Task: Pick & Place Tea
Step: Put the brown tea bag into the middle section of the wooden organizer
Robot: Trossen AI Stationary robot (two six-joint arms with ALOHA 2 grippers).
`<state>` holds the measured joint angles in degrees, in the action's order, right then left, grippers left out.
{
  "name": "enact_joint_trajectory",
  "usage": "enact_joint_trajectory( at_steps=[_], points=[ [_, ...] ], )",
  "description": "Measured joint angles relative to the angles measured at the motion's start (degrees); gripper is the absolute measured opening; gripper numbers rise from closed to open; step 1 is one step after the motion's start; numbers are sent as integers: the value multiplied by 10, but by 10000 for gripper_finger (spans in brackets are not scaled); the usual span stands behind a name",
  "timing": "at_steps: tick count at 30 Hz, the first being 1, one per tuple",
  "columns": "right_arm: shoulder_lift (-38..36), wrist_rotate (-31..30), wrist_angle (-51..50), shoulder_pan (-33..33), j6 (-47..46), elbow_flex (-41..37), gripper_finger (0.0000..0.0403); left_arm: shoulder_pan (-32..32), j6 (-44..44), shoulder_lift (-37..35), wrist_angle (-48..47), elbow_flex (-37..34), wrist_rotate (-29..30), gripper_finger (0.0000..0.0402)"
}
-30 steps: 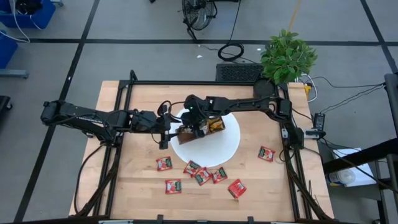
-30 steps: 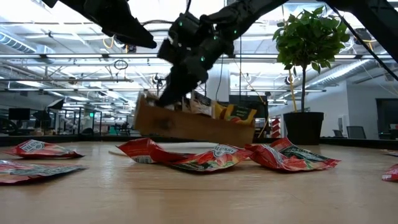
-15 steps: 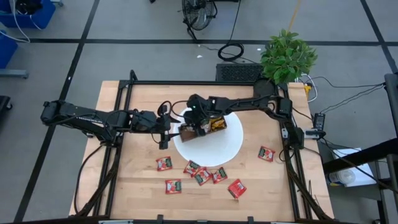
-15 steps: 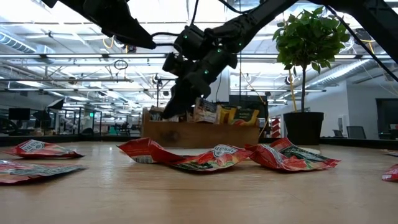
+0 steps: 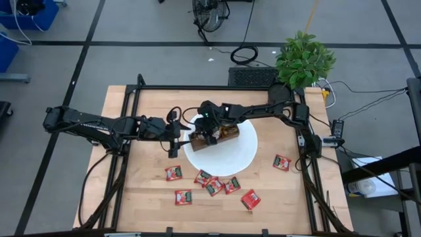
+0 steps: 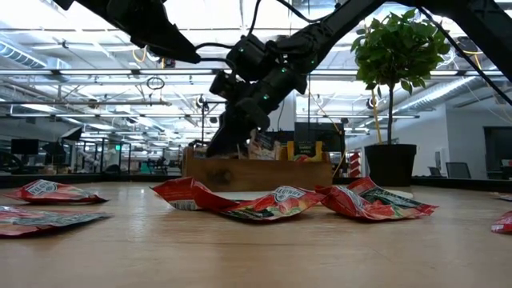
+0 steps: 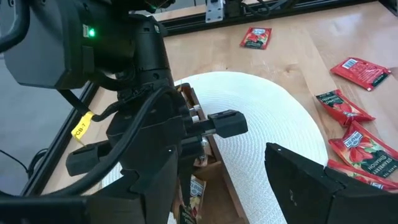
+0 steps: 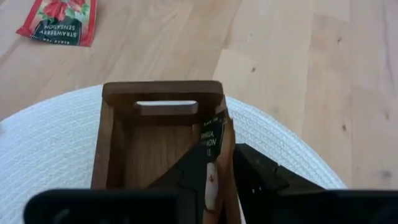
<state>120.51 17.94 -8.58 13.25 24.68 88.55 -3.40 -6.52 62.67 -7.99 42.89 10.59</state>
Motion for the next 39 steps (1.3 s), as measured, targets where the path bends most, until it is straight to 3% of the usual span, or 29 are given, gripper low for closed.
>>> enact_joint_trajectory(
  at_steps=[6, 12, 29, 34, 39],
  points=[
    [-3, 0, 4, -9, -8, 0, 49, 0, 2, 0, -7, 0, 0, 241],
    [-3, 0, -12, -11, 8, 0, 4, 0, 5, 0, -8, 0, 0, 241],
    [-4, -4, 75, -12, 16, 0, 0, 0, 10, 0, -8, 0, 0, 241],
    [-30, -36, 64, -14, 12, 0, 0, 0, 10, 0, -9, 0, 0, 241],
    [-70, -12, 56, -17, -21, 0, 0, 0, 10, 0, -10, 0, 0, 241]
  ],
)
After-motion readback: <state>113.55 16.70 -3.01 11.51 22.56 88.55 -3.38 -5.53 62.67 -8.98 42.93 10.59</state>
